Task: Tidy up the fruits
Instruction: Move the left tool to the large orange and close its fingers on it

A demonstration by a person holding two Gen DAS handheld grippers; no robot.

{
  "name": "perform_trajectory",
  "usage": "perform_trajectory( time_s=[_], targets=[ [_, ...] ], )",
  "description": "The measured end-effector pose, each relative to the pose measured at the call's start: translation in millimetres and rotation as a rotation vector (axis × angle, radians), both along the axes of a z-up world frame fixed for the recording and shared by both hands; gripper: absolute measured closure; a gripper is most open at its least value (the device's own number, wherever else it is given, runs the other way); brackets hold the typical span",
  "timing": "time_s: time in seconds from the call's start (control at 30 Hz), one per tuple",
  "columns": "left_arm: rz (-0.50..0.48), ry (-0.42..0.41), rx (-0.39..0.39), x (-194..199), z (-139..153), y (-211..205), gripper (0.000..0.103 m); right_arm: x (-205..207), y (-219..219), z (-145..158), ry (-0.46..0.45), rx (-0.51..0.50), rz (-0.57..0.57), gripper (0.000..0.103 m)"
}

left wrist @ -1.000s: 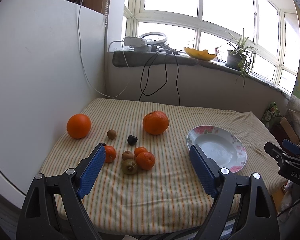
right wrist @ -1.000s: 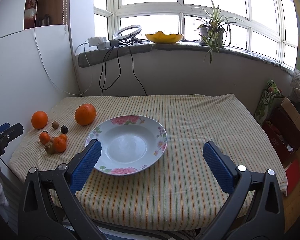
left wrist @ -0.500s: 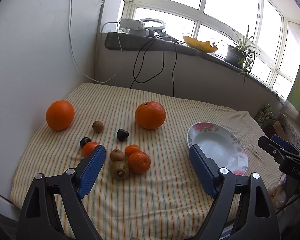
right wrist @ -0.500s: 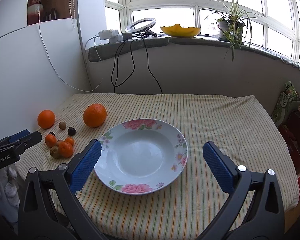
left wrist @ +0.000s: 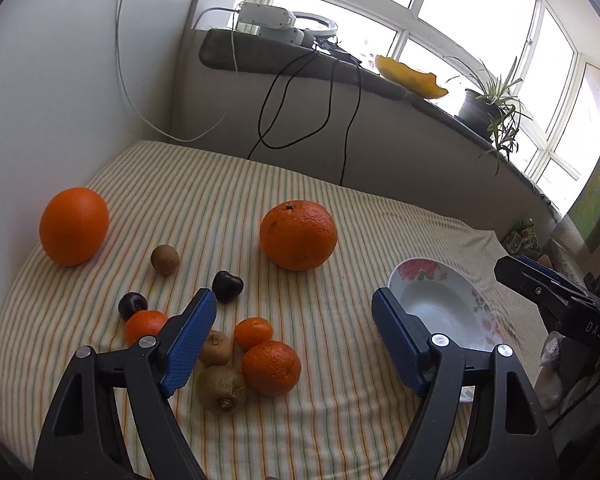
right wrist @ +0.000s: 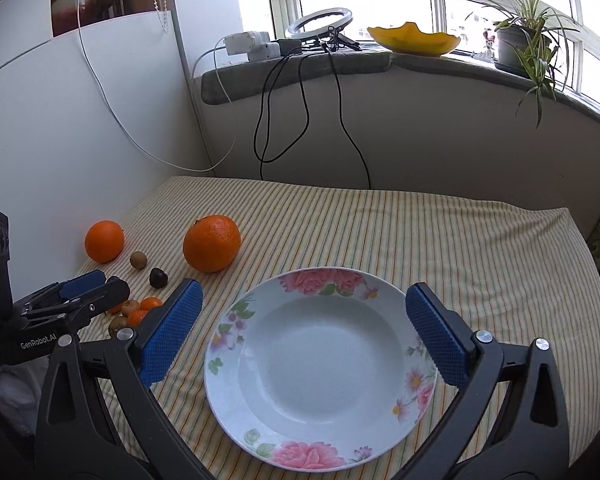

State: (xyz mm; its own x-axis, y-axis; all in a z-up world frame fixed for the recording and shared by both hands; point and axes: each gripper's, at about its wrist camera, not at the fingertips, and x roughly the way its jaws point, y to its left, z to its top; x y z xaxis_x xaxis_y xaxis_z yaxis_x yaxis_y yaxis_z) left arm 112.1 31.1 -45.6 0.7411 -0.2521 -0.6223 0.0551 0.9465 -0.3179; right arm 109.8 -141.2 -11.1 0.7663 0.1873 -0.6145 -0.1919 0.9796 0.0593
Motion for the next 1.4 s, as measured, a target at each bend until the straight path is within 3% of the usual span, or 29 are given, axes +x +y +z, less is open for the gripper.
perform_trajectory(
  time_s=[0.4, 0.7, 1.07, 1.4],
  targets=[
    [-0.052, 0.106, -0.115, 59.6, -16.3, 5.1, 0.033, 89.3, 31.9, -10.0, 0.205, 0.105, 0.103, 0.000],
    [-0.060, 0.155, -0.155, 79.2, -23.0, 8.5, 0.035, 139.0, 58.6, -28.6, 0.339, 0.153, 0.150, 0.008],
    [-0.064, 0.195, -0.183, 93.2, -29.4, 11.7, 0.035, 178.2, 85.6, -56.9, 0.457, 0.225, 0.184, 0.019],
    [-0.061, 0.222, -0.192, 103.1, -36.9, 12.6, 0.040, 193.0, 104.0, -74.7, 0.510, 0.216, 0.198, 0.032]
  ],
)
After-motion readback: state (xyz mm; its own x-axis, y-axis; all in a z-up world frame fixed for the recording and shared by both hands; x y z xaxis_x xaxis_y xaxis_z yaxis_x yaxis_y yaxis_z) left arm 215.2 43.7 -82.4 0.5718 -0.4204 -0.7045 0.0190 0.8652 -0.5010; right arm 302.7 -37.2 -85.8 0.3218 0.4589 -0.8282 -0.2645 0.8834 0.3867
